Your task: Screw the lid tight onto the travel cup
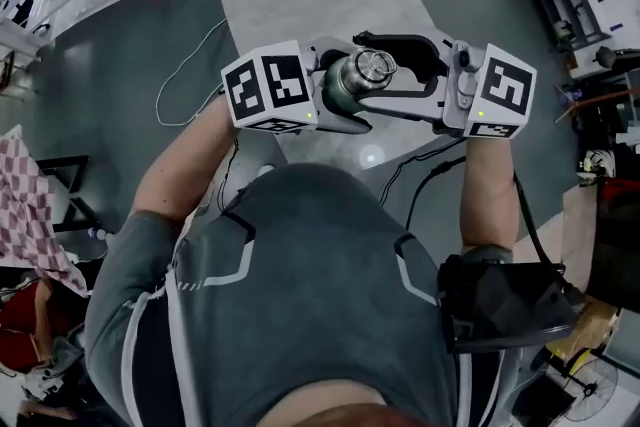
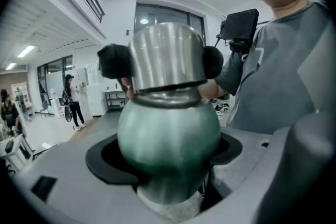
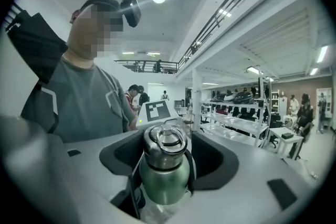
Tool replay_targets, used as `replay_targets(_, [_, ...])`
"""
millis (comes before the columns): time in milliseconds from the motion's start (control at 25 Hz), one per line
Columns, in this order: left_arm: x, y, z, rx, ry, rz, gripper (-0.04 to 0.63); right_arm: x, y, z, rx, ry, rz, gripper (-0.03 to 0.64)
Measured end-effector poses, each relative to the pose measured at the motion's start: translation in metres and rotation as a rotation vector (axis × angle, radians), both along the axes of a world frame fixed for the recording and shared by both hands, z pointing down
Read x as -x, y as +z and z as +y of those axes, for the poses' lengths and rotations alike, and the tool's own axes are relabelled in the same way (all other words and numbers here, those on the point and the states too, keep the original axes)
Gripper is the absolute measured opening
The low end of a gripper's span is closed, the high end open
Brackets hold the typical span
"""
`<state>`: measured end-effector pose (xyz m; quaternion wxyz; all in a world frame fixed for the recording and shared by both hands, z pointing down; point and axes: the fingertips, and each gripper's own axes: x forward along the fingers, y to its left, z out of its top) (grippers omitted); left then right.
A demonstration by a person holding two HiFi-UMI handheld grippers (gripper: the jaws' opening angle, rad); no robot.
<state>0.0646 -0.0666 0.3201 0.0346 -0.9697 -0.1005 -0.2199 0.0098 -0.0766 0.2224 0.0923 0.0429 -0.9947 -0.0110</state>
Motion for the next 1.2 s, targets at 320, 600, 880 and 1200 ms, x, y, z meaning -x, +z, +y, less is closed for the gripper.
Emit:
replay_targets(320, [-0.002,0.015,-0.03,-0.007,-0.198,-0.066,0.399,-0.005,0.014,-0.021,-0.038,0.2,0.117,0.27])
replay_targets(600, [0.003,0.052,-0.081,-0.059,-0.395,-0.194,0.399,-0.015,0.047,-0.068,0.064,0.497,0.115,0.27])
replay_targets(880, [-0.002,0.019,-0.024,-0.071,-0.024,-0.046,0.399,-0.004,0.019,-0.012,-0.123,0.104,0.182,0.27])
replay_targets(1200, [-0.002,0.013,-0.001,-0.044,0.111,-0.022,0.399,-0.011,0.022,0.007,-0.104,-0.047,0.218,0.27])
